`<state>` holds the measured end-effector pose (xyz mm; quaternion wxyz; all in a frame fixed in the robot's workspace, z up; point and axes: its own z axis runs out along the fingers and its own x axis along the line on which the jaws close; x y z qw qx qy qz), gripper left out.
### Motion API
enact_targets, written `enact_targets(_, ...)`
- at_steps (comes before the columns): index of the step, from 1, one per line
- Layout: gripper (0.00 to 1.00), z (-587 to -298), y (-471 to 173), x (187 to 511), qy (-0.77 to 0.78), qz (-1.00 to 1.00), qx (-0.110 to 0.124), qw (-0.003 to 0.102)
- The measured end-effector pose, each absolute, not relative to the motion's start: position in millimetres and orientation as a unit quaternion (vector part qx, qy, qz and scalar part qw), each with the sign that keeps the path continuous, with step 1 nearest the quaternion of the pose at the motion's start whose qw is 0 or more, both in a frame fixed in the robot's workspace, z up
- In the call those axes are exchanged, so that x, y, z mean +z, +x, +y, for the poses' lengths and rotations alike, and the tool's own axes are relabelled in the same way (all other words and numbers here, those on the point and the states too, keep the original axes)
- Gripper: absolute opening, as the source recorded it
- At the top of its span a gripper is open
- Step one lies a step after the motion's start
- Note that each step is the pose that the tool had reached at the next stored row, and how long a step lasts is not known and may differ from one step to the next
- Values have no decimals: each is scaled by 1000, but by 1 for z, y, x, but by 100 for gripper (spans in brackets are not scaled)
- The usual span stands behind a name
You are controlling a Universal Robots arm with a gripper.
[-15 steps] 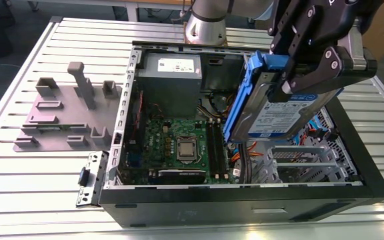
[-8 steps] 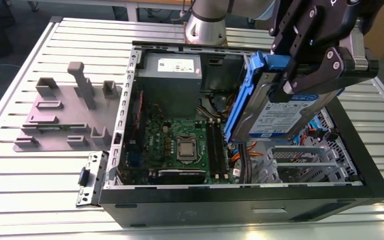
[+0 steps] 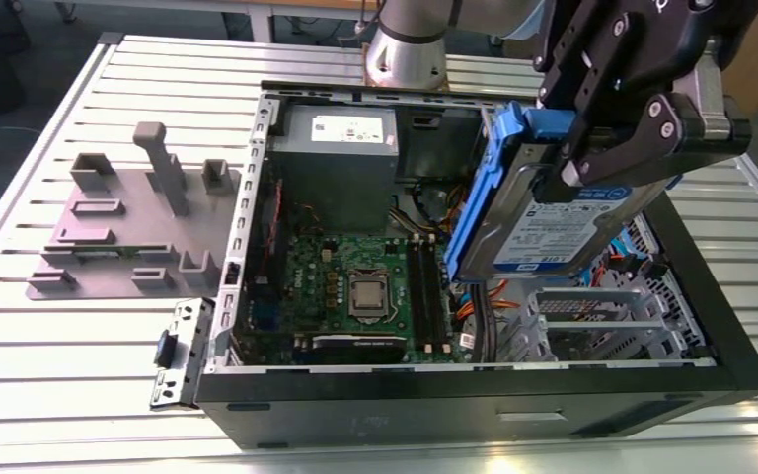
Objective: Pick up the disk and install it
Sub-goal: 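Pick up the disk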
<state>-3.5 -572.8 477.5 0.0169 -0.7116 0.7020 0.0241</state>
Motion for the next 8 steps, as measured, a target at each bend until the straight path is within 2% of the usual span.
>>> enact_targets(8, 36, -573, -2, 477, -712, 702, 24, 17)
